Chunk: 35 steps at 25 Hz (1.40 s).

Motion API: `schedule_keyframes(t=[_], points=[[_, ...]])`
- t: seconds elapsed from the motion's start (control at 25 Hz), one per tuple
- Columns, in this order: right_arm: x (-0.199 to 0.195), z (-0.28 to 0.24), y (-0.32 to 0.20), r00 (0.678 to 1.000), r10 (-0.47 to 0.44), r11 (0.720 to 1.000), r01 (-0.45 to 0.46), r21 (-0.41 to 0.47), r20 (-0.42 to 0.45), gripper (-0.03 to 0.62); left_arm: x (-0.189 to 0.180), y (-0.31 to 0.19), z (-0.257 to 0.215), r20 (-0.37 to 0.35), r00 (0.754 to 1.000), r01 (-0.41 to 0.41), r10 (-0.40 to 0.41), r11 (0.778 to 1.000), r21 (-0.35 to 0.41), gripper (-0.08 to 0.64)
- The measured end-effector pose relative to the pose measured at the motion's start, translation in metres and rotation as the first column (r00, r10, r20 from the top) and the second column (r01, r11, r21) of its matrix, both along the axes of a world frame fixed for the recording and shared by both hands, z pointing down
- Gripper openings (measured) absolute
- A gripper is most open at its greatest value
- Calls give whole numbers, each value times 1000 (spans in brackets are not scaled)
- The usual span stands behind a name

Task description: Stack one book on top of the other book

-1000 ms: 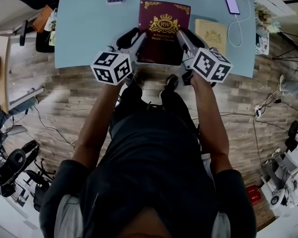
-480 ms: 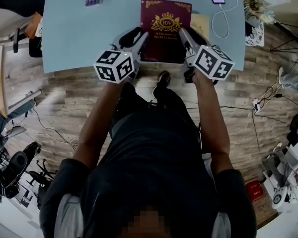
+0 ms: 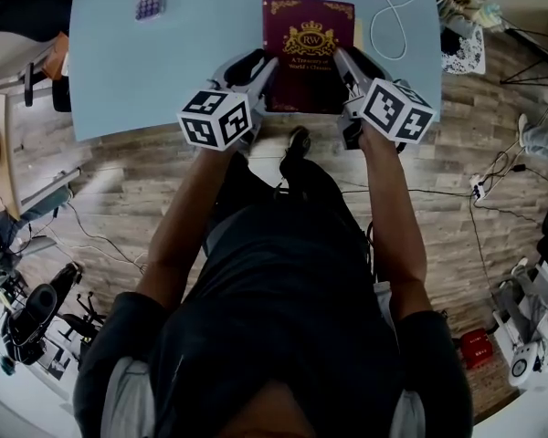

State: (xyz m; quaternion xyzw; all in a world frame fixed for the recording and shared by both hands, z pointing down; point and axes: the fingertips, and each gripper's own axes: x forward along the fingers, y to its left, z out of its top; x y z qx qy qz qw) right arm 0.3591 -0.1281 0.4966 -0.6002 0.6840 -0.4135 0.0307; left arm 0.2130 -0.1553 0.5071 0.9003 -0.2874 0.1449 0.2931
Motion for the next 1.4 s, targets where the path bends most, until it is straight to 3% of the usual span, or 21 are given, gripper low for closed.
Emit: schedule_keyframes(t=[0.44, 0.92, 1.4], points=[[40, 26, 19, 1000, 21, 999, -20, -49, 23, 106, 43, 18, 31, 16, 1000, -25, 26, 996, -81, 176], [48, 66, 17, 1000, 25, 994, -24, -109, 14, 104, 50, 25, 75, 55, 997, -37, 46, 986, -162, 176], [49, 85, 16, 999, 33, 989, -29, -148, 22, 104, 51, 20, 88, 62, 997, -28, 40, 982, -184, 176]])
